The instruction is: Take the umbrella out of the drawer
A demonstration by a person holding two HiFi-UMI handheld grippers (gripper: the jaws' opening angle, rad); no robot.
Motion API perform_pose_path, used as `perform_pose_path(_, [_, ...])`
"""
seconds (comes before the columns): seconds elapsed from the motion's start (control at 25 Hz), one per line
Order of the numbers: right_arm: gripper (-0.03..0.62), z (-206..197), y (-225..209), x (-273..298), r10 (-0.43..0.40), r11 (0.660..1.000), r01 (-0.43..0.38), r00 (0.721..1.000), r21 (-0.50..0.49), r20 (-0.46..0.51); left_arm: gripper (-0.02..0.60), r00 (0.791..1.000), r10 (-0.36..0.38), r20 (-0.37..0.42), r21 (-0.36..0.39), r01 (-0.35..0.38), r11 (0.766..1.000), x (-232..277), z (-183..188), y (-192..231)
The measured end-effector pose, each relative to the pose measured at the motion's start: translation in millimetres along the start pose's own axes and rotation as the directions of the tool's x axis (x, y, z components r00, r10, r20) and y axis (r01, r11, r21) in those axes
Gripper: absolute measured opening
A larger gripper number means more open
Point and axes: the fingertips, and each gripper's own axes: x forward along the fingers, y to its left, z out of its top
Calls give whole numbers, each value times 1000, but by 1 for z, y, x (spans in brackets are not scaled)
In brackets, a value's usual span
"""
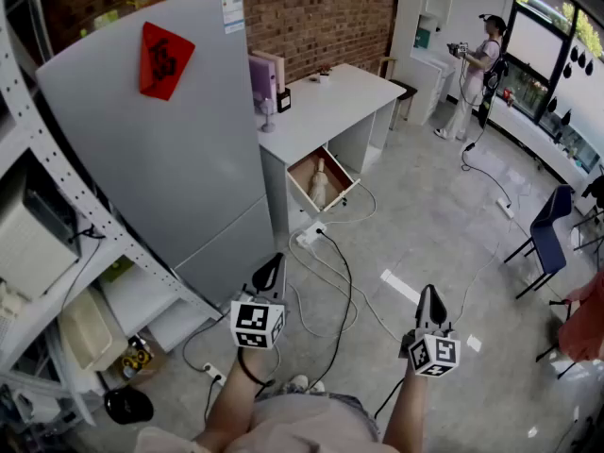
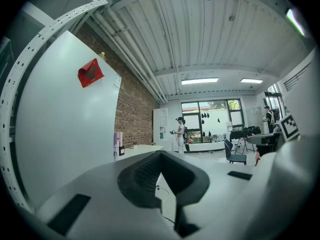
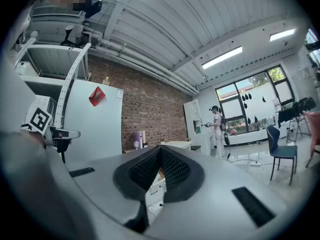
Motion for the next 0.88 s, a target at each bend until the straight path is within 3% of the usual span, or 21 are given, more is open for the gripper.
perform_pose_path(0.88, [18, -1, 2, -3, 26, 999, -26, 1000, 33, -2, 26, 1000, -7, -27, -11, 7, 1000, 1, -7, -11])
